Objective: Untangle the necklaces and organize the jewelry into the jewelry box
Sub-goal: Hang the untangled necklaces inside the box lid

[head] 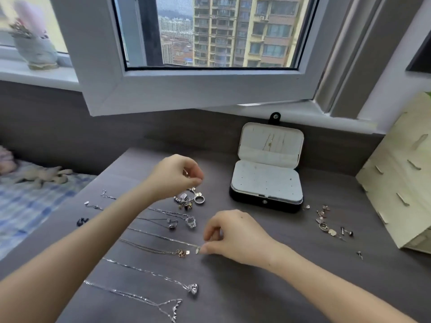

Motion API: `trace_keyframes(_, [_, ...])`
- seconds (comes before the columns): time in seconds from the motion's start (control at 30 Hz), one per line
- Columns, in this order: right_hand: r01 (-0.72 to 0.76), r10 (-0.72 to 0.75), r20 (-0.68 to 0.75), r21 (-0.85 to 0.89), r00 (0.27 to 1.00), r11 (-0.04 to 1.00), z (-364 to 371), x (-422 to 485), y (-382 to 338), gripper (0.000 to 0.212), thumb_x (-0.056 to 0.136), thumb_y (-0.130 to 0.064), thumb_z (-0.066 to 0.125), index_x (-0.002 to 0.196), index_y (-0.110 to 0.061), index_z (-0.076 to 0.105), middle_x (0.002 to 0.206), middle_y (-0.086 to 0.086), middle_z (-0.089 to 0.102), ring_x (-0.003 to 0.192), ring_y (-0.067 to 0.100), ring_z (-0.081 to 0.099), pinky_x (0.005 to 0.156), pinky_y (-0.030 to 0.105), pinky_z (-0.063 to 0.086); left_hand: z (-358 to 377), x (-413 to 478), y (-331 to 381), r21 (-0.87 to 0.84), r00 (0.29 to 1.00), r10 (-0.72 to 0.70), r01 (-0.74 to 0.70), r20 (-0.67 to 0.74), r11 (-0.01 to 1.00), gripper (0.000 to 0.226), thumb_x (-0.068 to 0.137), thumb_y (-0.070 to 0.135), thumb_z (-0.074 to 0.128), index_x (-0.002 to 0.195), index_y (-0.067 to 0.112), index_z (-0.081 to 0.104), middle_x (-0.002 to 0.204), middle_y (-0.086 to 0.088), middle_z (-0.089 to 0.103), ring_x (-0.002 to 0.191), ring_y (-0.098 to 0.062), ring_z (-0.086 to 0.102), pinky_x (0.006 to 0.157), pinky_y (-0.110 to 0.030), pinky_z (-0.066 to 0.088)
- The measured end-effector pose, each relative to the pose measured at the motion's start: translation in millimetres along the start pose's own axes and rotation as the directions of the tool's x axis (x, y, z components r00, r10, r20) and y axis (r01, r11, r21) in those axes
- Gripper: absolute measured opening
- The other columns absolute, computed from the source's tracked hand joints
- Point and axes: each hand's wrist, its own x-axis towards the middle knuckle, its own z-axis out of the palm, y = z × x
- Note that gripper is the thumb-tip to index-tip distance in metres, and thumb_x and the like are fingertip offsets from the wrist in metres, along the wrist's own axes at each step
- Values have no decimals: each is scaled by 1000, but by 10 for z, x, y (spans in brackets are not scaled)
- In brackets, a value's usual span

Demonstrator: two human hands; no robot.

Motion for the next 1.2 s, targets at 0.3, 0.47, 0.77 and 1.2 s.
trace_keyframes(0.3, [-64,64,-7,-15,998,998,186,-94,-26,10,93,-25,55,84,-24,56,92,-5,58,97,14,53,80,22,35,-7,-615,-195,-43,976,56,-48,212,998,16,82,9,70,77,23,68,78,2,69,65,-4,55,66,-24,45])
trace_keyframes(0.47, [-100,121,-70,249,990,963,-33,-118,-50,21,91,-22,59,71,-27,56,70,-9,57,60,2,47,56,14,35,112,-762,-152,-78,968,173,-161,184,984,15,80,19,74,75,33,70,71,23,63,71,-3,57,71,-24,46])
trace_keyframes(0.77, [-73,98,-71,297,993,952,-318,-221,-103,18,92,-26,57,75,-22,61,75,-2,59,63,8,45,58,20,38,194,-772,94,15,931,357,-359,73,933,8,81,23,73,85,18,77,70,12,62,74,-9,56,67,-28,45])
trace_keyframes(1.2, [-112,142,-22,501,990,858,-228,-186,-38,14,90,-4,56,96,-13,65,65,-5,61,56,1,52,56,18,44,-43,-596,279,136,941,209,-251,267,958,13,88,19,65,83,10,72,67,6,67,60,-12,62,61,-30,52])
